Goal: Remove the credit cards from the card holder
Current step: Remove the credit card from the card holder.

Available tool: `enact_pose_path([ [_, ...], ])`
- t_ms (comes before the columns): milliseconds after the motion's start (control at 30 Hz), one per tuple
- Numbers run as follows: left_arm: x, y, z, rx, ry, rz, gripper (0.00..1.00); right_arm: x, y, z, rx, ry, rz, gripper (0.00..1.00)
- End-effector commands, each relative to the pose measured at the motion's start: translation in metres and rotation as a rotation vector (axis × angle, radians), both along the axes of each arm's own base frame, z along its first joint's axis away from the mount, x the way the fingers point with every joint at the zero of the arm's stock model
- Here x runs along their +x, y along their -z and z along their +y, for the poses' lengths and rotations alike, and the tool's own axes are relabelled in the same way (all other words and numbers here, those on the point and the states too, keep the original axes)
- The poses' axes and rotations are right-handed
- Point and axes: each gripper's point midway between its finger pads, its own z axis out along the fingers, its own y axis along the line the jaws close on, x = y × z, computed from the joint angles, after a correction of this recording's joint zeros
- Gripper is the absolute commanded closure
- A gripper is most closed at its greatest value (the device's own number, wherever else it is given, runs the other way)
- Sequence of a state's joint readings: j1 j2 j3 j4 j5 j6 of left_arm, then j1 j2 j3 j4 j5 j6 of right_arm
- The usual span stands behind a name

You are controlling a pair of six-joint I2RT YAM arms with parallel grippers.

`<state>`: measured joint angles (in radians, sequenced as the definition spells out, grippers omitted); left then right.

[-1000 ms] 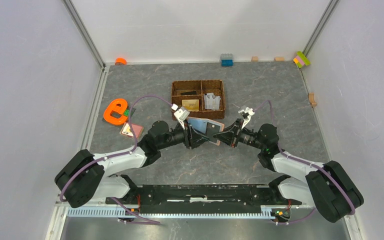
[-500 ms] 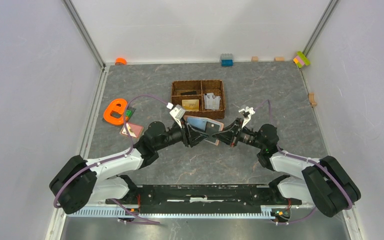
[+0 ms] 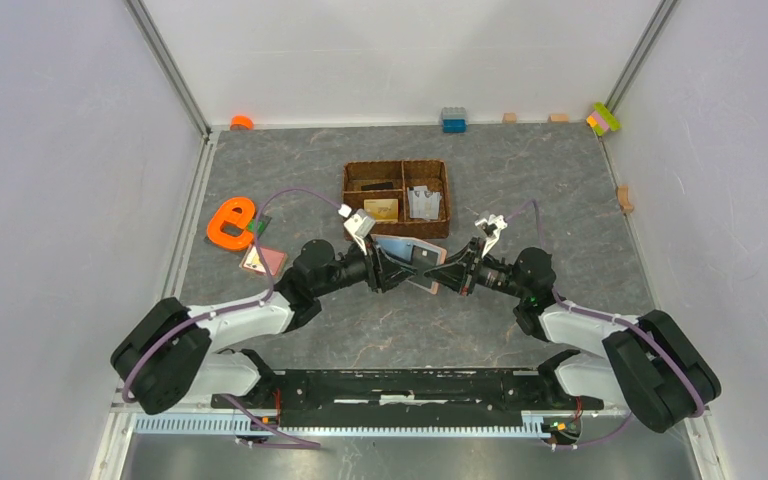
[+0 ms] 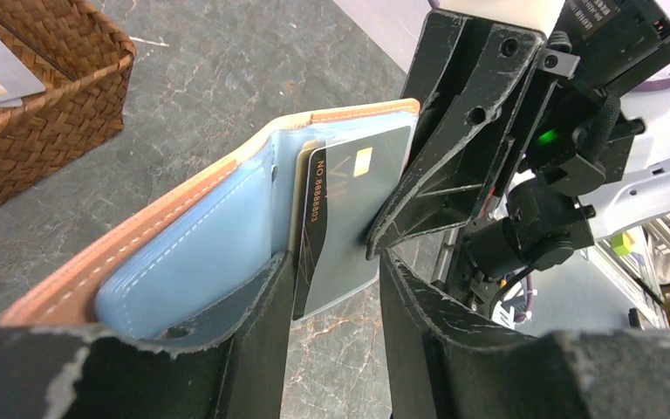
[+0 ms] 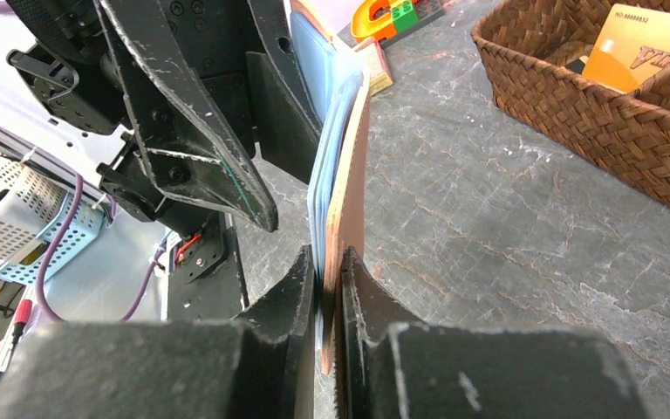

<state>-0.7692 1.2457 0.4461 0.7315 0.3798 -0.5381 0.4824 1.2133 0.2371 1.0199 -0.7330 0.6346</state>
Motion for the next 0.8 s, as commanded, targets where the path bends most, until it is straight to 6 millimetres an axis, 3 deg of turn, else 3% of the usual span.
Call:
enact_pose_path([
  [0, -0.019, -0.024, -0.02, -0.092, 0.159, -0.009, 0.55, -0.018, -0.03, 0.011, 0.063, -0.116, -0.108, 0.87],
  [167, -0.026, -0.031, -0.023, -0.149, 0.218, 0.002, 0.64, -0.014, -0.028, 0.011, 0.059, -0.098, -0.096, 0.84],
  [267, -0.024, -0.033, -0.018, -0.165, 0.209, 0.0, 0.69, -0.002, -0.019, 0.009, 0.026, -0.032, -0.076, 0.76],
  [433, -0.024, -0.034, -0.014, -0.173, 0.205, -0.002, 0.76, 0.012, -0.008, 0.005, -0.037, 0.037, -0.073, 0.72],
  [767, -0.034, -0.04, -0.018, -0.236, 0.318, 0.031, 0.82, 0.008, -0.008, 0.007, -0.032, 0.006, -0.077, 0.78],
])
